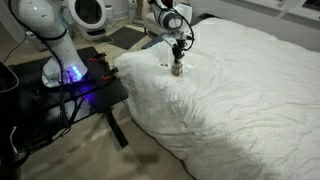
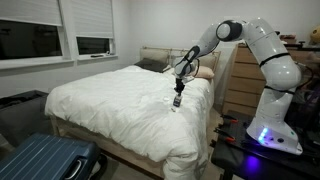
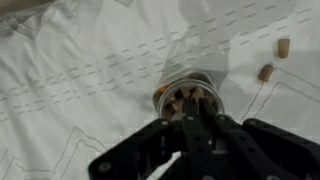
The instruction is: Take the objects from the bed and put them in the bottle
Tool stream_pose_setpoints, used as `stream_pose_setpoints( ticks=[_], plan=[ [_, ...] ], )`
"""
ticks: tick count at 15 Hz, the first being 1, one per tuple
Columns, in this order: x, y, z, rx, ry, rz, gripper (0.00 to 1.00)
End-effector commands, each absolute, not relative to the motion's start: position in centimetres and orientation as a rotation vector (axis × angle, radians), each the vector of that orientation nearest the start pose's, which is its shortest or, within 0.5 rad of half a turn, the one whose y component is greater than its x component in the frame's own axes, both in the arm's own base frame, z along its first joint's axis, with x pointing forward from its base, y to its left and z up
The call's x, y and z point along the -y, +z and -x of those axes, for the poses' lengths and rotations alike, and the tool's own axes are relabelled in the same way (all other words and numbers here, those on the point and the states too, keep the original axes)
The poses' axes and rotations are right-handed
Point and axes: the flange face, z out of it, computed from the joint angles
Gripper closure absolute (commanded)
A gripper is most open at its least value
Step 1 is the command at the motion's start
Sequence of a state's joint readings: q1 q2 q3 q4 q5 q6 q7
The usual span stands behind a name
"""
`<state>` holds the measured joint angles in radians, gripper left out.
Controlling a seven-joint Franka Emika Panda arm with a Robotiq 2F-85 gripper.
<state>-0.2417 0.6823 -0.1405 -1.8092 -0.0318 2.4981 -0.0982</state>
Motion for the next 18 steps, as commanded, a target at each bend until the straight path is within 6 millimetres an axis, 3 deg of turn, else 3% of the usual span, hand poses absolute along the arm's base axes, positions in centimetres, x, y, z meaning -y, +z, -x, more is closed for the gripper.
stream_pose_setpoints(
  ticks=[1,9,15,18],
  plan=[
    [24.3,17.1,-61.0,-0.352,0.038,3.213,0.56],
    [23.4,18.5,-61.3,-0.315,0.012,3.225,0.0],
    [22.2,19.6,-61.4,-0.268,-0.015,3.213,0.0],
    [20.1,20.1,-61.6,-0.2,-0.025,3.199,0.0]
  ],
)
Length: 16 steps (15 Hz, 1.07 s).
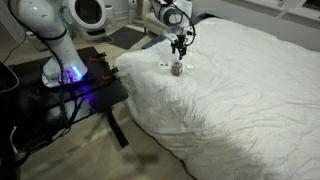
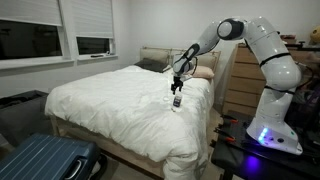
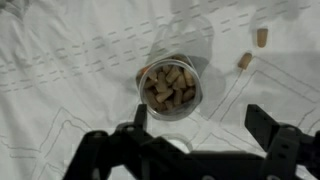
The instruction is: Take the objects from the bed and put them in the bottle
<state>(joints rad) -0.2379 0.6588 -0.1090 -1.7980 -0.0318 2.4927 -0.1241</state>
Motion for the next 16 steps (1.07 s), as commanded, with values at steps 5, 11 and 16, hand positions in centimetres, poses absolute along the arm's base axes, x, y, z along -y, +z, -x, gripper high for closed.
stream_pose_setpoints(
  ticks=[5,11,16],
  plan=[
    [15.7,20.4,-62.1,-0.073,-0.031,3.162,0.0],
    [11.8,19.0,-61.7,-0.004,0.026,3.115,0.0],
    [12.1,17.1,-60.2,-0.075,0.09,3.089,0.0]
  ],
)
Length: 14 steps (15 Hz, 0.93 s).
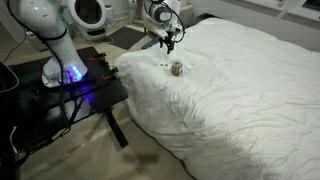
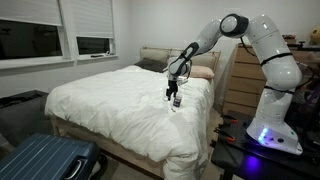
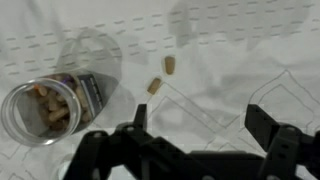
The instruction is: Take the objects from the bed and put them in the bottle
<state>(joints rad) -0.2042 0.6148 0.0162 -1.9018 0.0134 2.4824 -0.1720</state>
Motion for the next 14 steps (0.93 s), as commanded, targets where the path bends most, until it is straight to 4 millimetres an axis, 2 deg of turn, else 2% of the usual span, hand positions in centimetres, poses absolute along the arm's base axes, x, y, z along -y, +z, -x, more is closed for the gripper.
stream_pose_setpoints(
  ticks=[1,9,14],
  plan=[
    [12.2,16.7,-59.9,-0.089,0.1,3.085,0.0],
    [12.9,13.6,-58.0,-0.124,0.187,3.089,0.0],
    [12.6,12.3,-58.1,-0.112,0.212,3.093,0.0]
  ],
)
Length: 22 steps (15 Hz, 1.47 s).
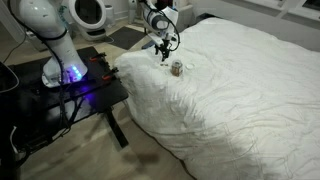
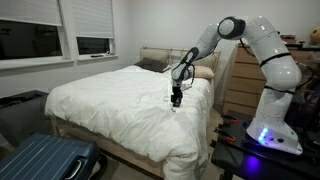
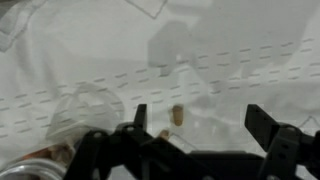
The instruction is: Take the objects from the bed and put them in the bottle
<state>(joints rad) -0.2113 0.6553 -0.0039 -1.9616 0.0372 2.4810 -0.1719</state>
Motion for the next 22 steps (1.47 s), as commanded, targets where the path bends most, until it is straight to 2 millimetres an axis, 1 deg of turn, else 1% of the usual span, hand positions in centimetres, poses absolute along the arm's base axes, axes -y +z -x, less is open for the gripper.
stream_pose_setpoints(
  ticks=[1,6,11,22],
  plan=[
    [12.5,12.1,-58.1,-0.108,0.217,3.094,0.0],
    [12.3,10.9,-58.1,-0.086,0.242,3.126,0.0],
    [12.8,9.8,-58.5,-0.07,0.247,3.158,0.0],
    [13.8,7.6,-61.3,-0.038,0.246,3.18,0.0]
  ],
)
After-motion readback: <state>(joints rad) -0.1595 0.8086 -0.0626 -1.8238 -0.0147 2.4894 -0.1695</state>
